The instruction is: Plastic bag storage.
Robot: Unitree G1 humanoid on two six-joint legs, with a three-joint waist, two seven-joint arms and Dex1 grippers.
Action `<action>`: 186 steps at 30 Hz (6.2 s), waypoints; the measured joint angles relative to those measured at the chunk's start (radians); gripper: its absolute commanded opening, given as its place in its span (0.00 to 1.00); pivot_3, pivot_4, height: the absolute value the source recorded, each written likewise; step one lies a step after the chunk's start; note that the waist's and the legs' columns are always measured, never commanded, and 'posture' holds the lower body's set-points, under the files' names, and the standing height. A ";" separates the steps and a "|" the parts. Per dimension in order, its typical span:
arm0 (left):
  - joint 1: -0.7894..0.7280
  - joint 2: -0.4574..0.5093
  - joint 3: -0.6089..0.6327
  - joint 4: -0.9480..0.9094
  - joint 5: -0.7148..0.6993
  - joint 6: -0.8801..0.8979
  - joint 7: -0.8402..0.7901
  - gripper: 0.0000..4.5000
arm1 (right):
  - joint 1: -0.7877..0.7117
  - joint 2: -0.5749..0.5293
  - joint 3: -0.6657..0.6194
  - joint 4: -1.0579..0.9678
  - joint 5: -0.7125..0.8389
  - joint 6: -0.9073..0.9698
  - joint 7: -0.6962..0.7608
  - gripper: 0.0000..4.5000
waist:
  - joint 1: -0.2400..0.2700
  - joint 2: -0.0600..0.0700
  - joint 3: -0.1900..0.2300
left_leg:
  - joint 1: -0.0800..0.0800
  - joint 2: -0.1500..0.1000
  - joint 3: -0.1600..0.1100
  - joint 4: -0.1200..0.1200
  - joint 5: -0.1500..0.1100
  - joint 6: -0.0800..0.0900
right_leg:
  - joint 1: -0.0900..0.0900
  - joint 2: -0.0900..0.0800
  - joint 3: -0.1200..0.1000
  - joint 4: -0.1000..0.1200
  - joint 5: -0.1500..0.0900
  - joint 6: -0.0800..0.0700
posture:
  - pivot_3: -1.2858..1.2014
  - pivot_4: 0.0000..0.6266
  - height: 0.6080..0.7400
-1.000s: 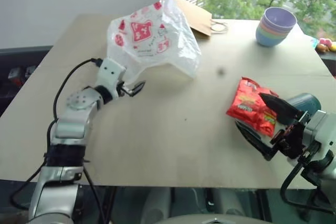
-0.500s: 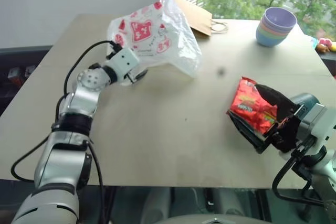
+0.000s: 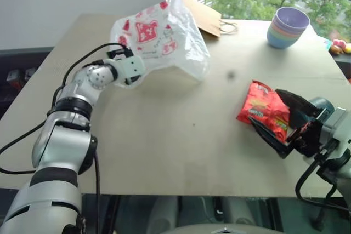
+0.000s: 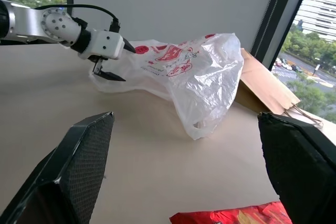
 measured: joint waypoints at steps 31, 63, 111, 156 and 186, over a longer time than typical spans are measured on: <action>0.209 -0.086 0.456 -0.710 -0.669 0.794 -0.435 0.06 | 0.052 0.047 0.077 0.053 -0.092 -0.060 0.029 1.00 | -0.007 -0.001 0.000 | 0.002 0.000 0.000 0.001 0.000 0.000 | 0.000 0.000 0.002 0.005 0.000 -0.001 | 0.52 0.24 1.00; -0.130 -0.129 -0.012 0.117 0.040 0.184 0.036 0.09 | 0.052 0.079 0.134 0.016 -0.155 -0.059 -0.056 1.00 | 0.003 -0.004 -0.002 | 0.000 -0.001 0.000 0.002 0.000 0.000 | 0.000 0.000 0.001 0.004 0.000 0.000 | 0.52 0.24 1.00; 0.303 -0.114 0.625 -1.344 -1.108 1.873 -0.322 0.00 | -0.290 -0.044 0.491 0.411 -0.997 -0.215 -0.140 0.02 | -0.012 -0.003 -0.002 | 0.004 -0.002 0.000 0.006 0.000 0.000 | -0.001 0.000 0.004 0.013 -0.001 -0.001 | 0.52 0.24 1.00; 0.460 -0.171 0.638 -1.417 -1.333 1.708 -0.132 0.00 | -0.686 0.203 0.432 0.482 -0.515 0.085 0.133 1.00 | -0.026 -0.003 0.001 | 0.002 -0.005 -0.008 -0.002 0.003 -0.006 | -0.004 -0.003 -0.002 0.014 0.001 -0.008 | 0.52 0.24 1.00; 0.466 -0.175 0.531 -1.383 -1.284 1.586 -0.131 0.00 | -0.109 -0.065 -0.148 0.243 -0.367 0.806 -0.064 0.70 | -0.006 -0.002 0.001 | 0.002 -0.003 -0.005 -0.001 0.003 -0.005 | -0.002 -0.001 0.001 0.008 -0.004 -0.007 | 0.52 0.24 1.00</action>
